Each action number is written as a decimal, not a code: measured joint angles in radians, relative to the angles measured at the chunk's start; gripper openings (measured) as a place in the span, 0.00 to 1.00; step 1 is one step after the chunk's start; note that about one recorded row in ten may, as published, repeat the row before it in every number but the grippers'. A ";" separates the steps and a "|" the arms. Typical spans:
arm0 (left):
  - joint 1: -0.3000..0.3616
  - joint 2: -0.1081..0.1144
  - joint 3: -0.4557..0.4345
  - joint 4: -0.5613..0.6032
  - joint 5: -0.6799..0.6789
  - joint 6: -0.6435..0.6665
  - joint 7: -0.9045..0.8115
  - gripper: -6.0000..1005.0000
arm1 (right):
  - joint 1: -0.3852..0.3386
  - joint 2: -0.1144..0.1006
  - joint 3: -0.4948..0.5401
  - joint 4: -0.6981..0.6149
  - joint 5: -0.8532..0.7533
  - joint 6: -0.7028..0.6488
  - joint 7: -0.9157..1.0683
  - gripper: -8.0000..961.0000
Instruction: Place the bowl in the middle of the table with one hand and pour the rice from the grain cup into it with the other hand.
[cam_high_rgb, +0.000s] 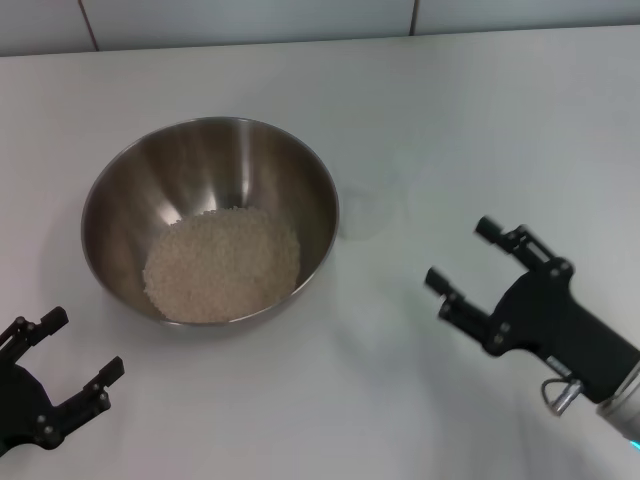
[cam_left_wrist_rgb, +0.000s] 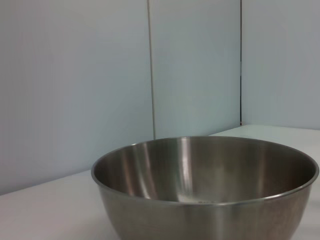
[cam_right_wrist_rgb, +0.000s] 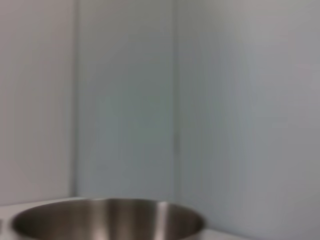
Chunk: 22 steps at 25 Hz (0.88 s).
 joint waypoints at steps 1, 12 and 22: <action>0.000 0.000 0.000 0.000 0.001 0.000 0.000 0.84 | 0.008 0.000 -0.006 -0.013 -0.028 -0.003 0.015 0.78; -0.007 -0.002 0.008 -0.002 0.006 -0.002 0.000 0.84 | 0.067 0.003 -0.035 -0.032 -0.119 0.046 0.041 0.81; -0.006 -0.003 0.008 -0.003 0.007 -0.001 0.000 0.84 | 0.071 0.006 -0.028 -0.034 -0.116 0.057 0.038 0.81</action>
